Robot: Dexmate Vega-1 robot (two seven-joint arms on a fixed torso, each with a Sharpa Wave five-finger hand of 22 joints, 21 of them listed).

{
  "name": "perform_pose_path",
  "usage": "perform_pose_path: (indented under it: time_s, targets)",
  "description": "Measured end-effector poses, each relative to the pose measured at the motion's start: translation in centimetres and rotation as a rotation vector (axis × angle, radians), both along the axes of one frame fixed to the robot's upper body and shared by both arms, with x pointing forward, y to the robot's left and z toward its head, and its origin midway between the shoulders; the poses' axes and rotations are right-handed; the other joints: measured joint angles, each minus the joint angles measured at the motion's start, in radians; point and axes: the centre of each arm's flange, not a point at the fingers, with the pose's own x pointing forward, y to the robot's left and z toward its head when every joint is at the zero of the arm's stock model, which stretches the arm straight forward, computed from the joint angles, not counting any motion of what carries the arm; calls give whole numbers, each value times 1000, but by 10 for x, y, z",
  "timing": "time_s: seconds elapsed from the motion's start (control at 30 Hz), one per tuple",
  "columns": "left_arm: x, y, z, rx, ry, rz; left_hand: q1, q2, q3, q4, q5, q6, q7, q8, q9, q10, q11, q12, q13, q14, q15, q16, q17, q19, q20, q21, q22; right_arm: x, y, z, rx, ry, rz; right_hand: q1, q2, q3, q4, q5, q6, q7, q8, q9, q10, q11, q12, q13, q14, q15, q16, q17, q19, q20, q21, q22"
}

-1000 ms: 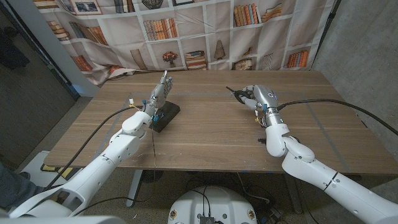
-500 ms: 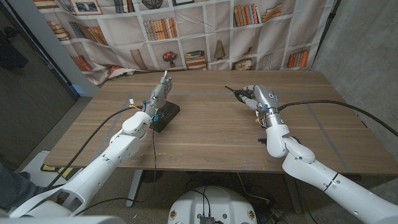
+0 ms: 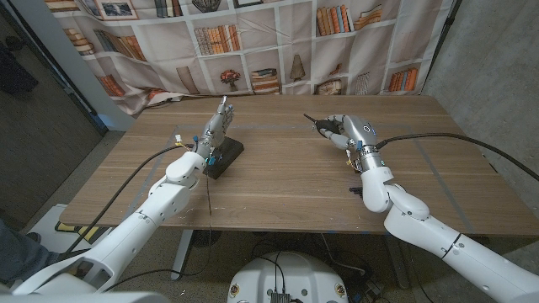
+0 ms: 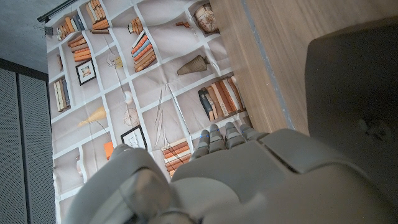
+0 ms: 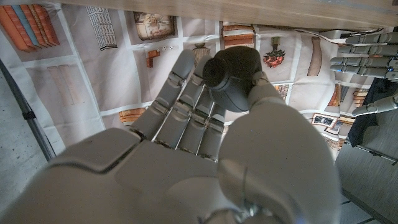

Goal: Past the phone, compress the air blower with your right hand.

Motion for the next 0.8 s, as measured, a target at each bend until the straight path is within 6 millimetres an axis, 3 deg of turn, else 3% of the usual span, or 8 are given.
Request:
perform_pose_path:
  time_s: [0.8]
  targets:
    - [-4,2,-3,-7,0,9,3,3,-4,4,0,9,-2,0,0,0,0,0,0,1,1,0,0,0,0,-7,0,3,4,-2,-61,79,3,-57,-7,-24,18,4,-53,10,0,-5,-54,14,-9,0,-67,20,-23,9,-47,0,-21,-14]
